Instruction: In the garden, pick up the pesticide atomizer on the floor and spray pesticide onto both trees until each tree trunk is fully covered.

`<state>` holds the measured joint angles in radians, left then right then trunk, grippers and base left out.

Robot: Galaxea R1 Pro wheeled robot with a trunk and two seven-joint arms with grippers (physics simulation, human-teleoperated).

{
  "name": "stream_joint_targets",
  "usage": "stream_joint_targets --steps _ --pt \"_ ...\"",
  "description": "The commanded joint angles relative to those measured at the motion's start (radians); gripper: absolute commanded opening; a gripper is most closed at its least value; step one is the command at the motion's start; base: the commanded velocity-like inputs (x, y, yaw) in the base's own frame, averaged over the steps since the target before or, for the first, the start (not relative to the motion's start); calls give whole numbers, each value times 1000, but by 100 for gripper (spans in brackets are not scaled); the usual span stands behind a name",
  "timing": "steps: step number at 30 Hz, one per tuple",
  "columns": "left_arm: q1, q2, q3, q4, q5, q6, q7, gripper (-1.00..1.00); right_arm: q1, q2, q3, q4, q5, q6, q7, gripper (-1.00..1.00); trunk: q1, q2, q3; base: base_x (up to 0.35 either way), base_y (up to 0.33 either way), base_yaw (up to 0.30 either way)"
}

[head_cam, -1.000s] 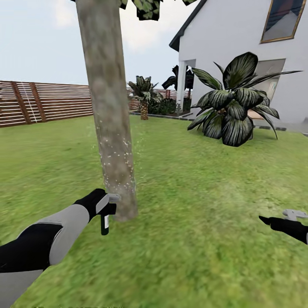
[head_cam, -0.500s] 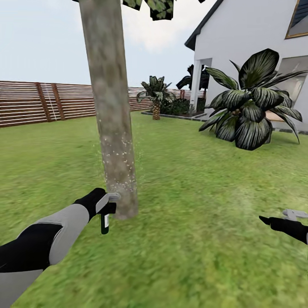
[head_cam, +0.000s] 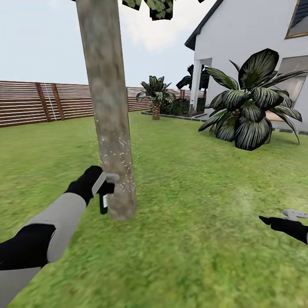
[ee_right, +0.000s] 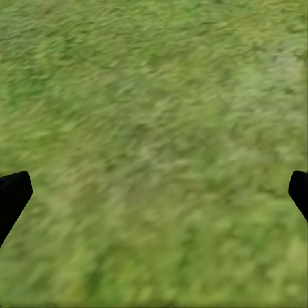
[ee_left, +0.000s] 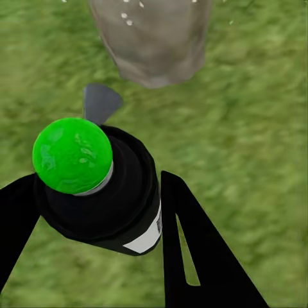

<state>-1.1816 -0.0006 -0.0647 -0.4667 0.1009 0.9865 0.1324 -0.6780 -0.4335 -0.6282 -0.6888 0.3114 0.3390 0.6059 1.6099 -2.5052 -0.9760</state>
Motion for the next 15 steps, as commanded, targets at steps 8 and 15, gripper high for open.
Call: stream_joint_targets --steps 8,15 --pt "-72 -1 0 -3 0 3 6 -100 0 -1 0 0 0 0 -1 100 0 0 0 0 0 0" --pt "-213 -4 0 1 4 6 6 -100 0 -1 -1 0 0 0 -2 100 0 0 0 0 0 0"
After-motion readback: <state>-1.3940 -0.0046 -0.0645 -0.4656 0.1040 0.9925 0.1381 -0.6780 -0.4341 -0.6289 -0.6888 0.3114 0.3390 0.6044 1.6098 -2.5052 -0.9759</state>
